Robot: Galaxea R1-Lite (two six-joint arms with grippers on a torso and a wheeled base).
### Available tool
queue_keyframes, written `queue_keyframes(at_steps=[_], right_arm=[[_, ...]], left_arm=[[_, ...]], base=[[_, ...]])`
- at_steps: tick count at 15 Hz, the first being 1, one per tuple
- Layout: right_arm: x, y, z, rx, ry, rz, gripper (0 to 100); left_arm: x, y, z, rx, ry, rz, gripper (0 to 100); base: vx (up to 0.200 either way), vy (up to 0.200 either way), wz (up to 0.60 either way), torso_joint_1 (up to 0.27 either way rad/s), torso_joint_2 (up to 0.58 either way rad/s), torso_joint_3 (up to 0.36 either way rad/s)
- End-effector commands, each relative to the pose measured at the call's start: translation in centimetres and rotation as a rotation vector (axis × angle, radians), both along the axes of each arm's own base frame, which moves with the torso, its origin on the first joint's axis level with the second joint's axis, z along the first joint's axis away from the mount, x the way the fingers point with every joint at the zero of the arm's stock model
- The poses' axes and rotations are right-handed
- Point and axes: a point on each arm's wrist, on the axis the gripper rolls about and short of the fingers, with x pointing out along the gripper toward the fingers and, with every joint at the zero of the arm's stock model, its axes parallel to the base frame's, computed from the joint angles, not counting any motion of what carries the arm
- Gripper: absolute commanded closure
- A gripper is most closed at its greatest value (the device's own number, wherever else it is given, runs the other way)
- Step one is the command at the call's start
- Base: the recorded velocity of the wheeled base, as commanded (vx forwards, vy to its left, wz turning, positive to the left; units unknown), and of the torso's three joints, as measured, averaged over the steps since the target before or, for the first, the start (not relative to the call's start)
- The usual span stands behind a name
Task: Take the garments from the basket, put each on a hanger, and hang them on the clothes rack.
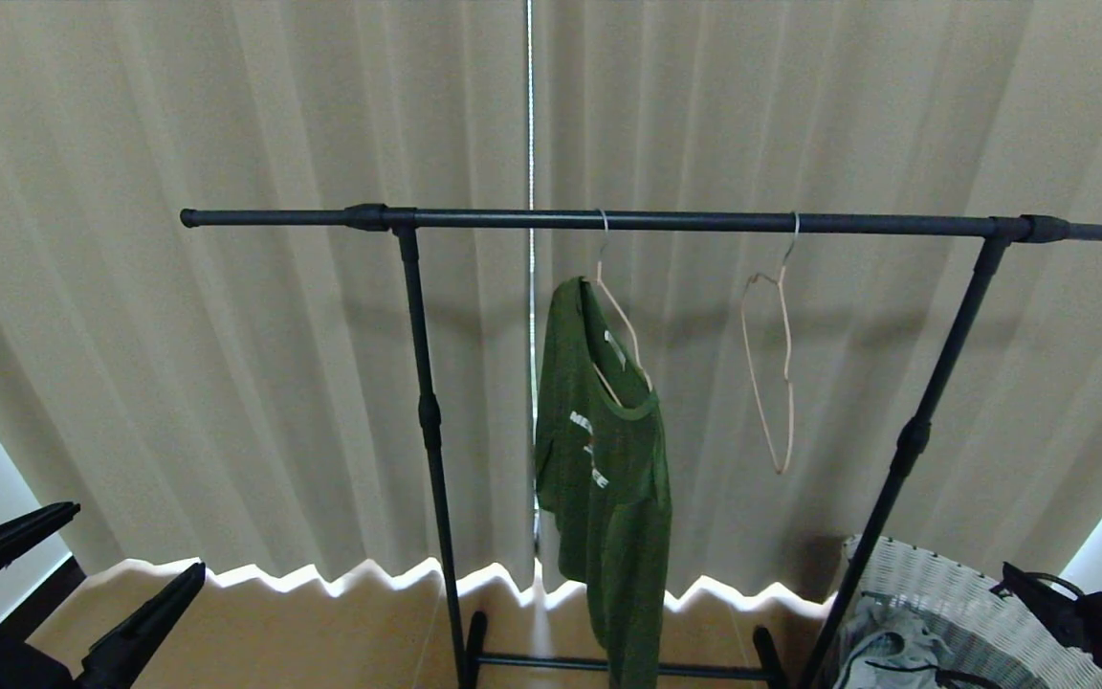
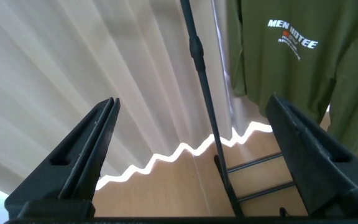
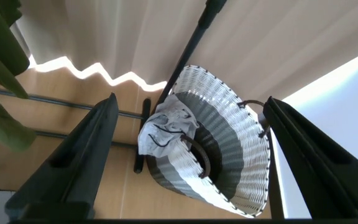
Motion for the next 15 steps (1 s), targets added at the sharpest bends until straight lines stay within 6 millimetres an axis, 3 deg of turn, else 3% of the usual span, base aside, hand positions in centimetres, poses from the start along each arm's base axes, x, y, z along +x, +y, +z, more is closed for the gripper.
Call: queue_keyframes(at_steps=[1,5,15], right_arm=[[-0.06,0.01,0.00,0.000,-0.002,0.000,0],[-0.06,0.01,0.00,0.000,-0.002,0.000,0],[-0.09,0.01,-0.04,0.000,-0.001,0.000,0]], left_arm=[[-0.01,0.00,-0.03,0.000,0.001,0.000,0],[-0.01,0.00,-0.03,0.000,0.001,0.000,0],[-0.02,0.00,-0.07,0.000,0.002,0.000,0]], base=[[0.000,0.000,0.00,0.000,0.00,0.000],[0.000,0.000,0.00,-0.081,0.18,0.099],[0.000,0.000,0.00,-0.222,0.48,0.265]])
